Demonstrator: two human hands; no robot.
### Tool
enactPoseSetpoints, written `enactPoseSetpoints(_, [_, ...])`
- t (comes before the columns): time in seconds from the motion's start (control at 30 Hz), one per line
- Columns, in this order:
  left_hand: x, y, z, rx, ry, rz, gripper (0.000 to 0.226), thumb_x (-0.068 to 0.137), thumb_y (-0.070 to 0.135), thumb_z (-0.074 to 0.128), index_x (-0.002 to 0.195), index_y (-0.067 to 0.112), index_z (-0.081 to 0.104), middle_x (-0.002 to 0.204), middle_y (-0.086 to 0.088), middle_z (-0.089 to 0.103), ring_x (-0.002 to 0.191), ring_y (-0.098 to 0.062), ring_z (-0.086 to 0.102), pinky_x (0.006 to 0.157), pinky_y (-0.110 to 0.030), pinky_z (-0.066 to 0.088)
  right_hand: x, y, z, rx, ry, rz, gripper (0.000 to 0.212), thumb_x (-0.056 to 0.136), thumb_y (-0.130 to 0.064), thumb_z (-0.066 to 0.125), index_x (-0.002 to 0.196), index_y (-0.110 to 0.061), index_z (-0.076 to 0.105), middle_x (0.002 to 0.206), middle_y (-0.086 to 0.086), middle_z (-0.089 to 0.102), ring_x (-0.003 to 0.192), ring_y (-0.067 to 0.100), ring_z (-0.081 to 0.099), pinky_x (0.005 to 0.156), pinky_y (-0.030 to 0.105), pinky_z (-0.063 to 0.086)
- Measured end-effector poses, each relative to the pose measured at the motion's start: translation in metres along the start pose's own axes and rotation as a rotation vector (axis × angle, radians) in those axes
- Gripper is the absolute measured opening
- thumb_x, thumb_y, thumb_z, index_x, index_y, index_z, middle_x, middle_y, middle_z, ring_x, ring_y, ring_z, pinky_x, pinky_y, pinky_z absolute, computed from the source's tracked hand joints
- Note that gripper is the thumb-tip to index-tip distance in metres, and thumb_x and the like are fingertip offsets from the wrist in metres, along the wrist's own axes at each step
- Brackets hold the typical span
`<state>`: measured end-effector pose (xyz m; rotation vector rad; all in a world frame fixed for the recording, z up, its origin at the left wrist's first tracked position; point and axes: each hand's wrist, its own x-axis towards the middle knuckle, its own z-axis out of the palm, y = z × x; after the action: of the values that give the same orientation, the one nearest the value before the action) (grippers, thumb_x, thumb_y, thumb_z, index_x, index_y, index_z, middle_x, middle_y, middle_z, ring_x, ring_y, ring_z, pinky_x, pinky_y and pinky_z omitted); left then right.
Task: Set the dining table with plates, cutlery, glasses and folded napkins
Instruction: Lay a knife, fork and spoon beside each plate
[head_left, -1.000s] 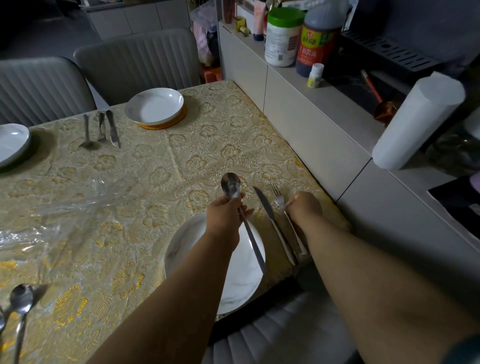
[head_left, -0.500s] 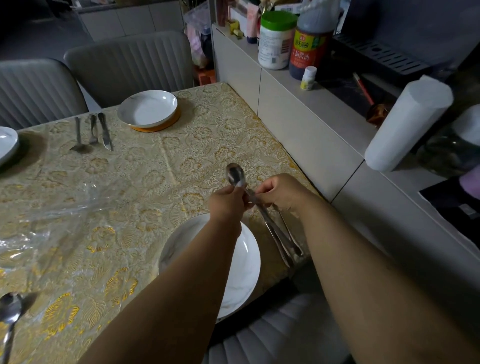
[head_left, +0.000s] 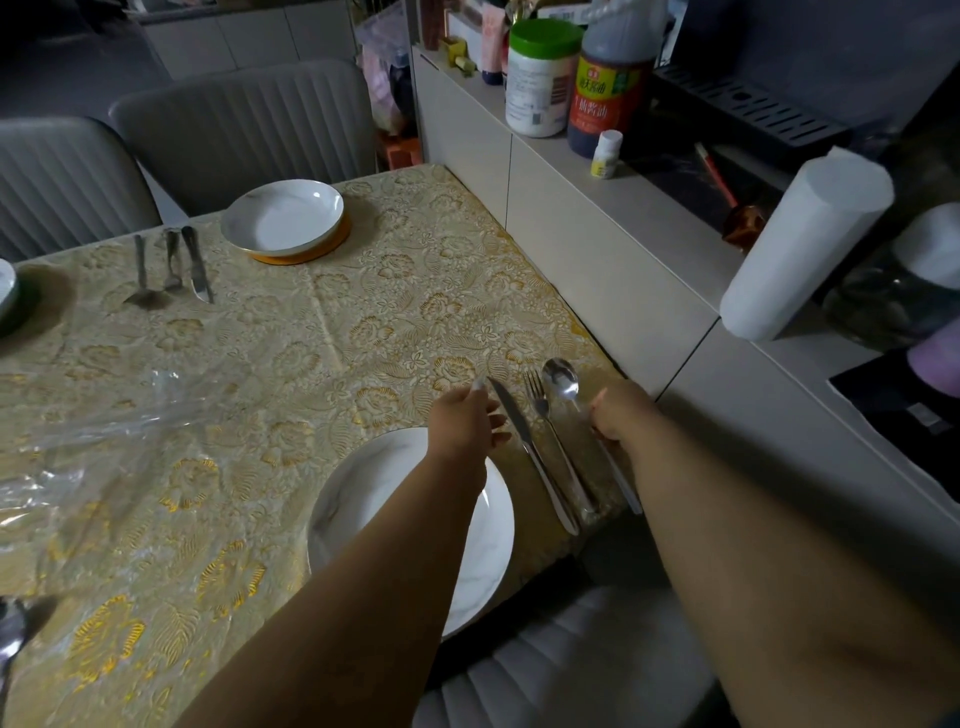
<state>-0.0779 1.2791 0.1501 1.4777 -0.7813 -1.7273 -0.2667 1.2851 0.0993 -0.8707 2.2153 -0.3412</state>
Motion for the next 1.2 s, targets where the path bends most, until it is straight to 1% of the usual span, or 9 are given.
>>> enactPoseSetpoints(0.1, [-0.001, -0.001, -0.004, -0.003, 0.011, 0.006, 0.018, 0.101, 0.016, 0.045, 0.092, 0.006, 0.056, 0.074, -0.007, 0.050, 0.060, -0.016, 0.050, 0.056, -0.028, 0.044, 0.007, 0.001, 0.012, 0.022, 0.024, 0.040, 0.032, 0.091, -0.008, 0.051, 0.121, 0.002, 0.058, 0.121, 0.020, 0.061, 0.110, 0.033, 0.060, 0.085, 0.032, 0.050])
enactPoseSetpoints(0.27, [-0.004, 0.003, -0.010, -0.015, 0.026, -0.003, 0.016, 0.100, 0.015, 0.047, 0.093, 0.006, 0.057, 0.075, -0.007, 0.052, 0.061, -0.016, 0.051, 0.057, -0.028, 0.046, 0.006, -0.007, 0.021, -0.155, 0.184, 0.020, 0.034, 0.097, -0.020, 0.049, 0.126, -0.004, 0.057, 0.131, 0.016, 0.055, 0.119, 0.034, 0.053, 0.095, 0.035, 0.044])
enactPoseSetpoints(0.43, [-0.007, 0.005, -0.020, -0.019, 0.033, -0.002, 0.021, 0.101, 0.018, 0.046, 0.107, 0.002, 0.059, 0.076, -0.007, 0.054, 0.064, -0.016, 0.052, 0.061, -0.028, 0.048, -0.002, -0.011, 0.021, -0.253, 0.267, -0.022, 0.026, 0.094, -0.013, 0.053, 0.117, -0.002, 0.062, 0.121, 0.020, 0.061, 0.111, 0.035, 0.058, 0.084, 0.033, 0.047])
enactPoseSetpoints(0.6, [-0.013, 0.008, -0.041, 0.028, 0.069, -0.002, 0.021, 0.101, 0.018, 0.044, 0.100, 0.006, 0.062, 0.078, -0.006, 0.058, 0.065, -0.016, 0.056, 0.062, -0.028, 0.049, -0.033, -0.056, 0.016, -0.194, 0.355, -0.246, 0.020, 0.093, -0.026, 0.059, 0.103, -0.011, 0.067, 0.106, 0.011, 0.067, 0.100, 0.031, 0.062, 0.071, 0.027, 0.040])
enactPoseSetpoints(0.73, [-0.024, 0.014, -0.070, 0.094, 0.115, 0.028, 0.022, 0.101, 0.016, 0.044, 0.103, 0.004, 0.062, 0.073, -0.006, 0.057, 0.060, -0.016, 0.054, 0.054, -0.026, 0.047, -0.073, -0.099, 0.030, -0.040, 0.271, -0.427, 0.013, 0.091, -0.025, 0.058, 0.079, -0.019, 0.061, 0.089, 0.005, 0.068, 0.081, 0.026, 0.060, 0.069, 0.026, 0.045])
enactPoseSetpoints(0.83, [-0.036, 0.017, -0.105, 0.159, 0.177, 0.058, 0.019, 0.099, 0.014, 0.048, 0.103, 0.001, 0.061, 0.069, -0.006, 0.055, 0.054, -0.015, 0.051, 0.048, -0.024, 0.045, -0.107, -0.125, 0.048, 0.031, 0.164, -0.536, 0.016, 0.092, -0.026, 0.058, 0.079, -0.017, 0.060, 0.076, 0.003, 0.060, 0.071, 0.023, 0.053, 0.058, 0.023, 0.034])
enactPoseSetpoints(0.97, [-0.060, 0.023, -0.160, 0.212, 0.253, 0.079, 0.019, 0.098, 0.013, 0.050, 0.102, -0.002, 0.061, 0.067, -0.007, 0.055, 0.053, -0.016, 0.051, 0.049, -0.025, 0.044, -0.151, -0.155, 0.082, 0.084, 0.044, -0.604, 0.019, 0.092, -0.027, 0.057, 0.078, -0.015, 0.058, 0.073, 0.003, 0.057, 0.072, 0.024, 0.052, 0.063, 0.024, 0.034])
enactPoseSetpoints(1.1, [-0.098, 0.024, -0.218, 0.254, 0.340, 0.120, 0.014, 0.097, 0.013, 0.051, 0.096, 0.002, 0.060, 0.066, -0.005, 0.055, 0.052, -0.015, 0.051, 0.047, -0.024, 0.044, -0.206, -0.177, 0.118, 0.100, -0.030, -0.699, 0.024, 0.091, -0.028, 0.059, 0.075, -0.011, 0.057, 0.059, -0.001, 0.050, 0.063, 0.021, 0.048, 0.052, 0.026, 0.031])
enactPoseSetpoints(1.2, [-0.135, 0.020, -0.269, 0.276, 0.416, 0.162, 0.014, 0.097, 0.014, 0.051, 0.094, 0.004, 0.060, 0.066, -0.005, 0.056, 0.052, -0.014, 0.052, 0.047, -0.023, 0.044, -0.256, -0.188, 0.150, 0.135, -0.109, -0.766, 0.023, 0.091, -0.028, 0.059, 0.075, -0.012, 0.058, 0.062, 0.000, 0.055, 0.061, 0.019, 0.050, 0.052, 0.025, 0.033])
